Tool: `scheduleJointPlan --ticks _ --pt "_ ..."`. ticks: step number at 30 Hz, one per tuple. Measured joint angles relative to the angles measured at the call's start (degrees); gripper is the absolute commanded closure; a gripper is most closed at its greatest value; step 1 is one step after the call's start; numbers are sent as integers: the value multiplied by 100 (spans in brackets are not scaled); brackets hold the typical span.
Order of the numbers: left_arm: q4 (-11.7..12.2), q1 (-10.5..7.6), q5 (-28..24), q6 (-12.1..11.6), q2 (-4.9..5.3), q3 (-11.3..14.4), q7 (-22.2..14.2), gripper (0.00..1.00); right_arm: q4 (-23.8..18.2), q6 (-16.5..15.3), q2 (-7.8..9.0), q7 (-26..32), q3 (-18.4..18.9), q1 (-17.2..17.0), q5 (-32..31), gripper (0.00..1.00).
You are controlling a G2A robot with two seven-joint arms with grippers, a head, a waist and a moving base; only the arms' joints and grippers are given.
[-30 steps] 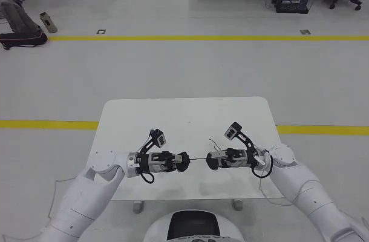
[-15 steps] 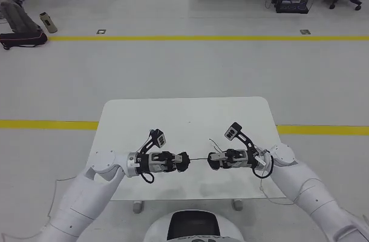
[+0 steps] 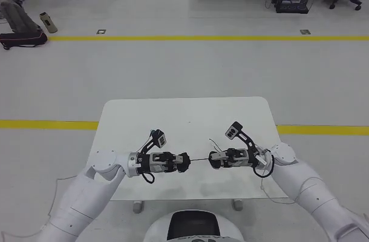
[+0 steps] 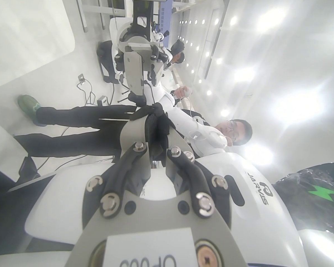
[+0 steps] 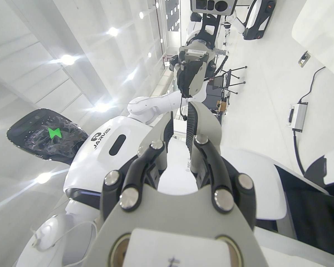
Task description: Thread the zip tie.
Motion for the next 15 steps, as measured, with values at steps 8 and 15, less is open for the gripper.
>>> scheduleJointPlan --ticks 8,15 --pt "-12 1 -34 -31 28 25 21 100 11 0 10 0 -5 2 -13 100" --pt "-28 -1 -40 -49 53 49 25 100 26 0 10 0 -10 6 -27 100"
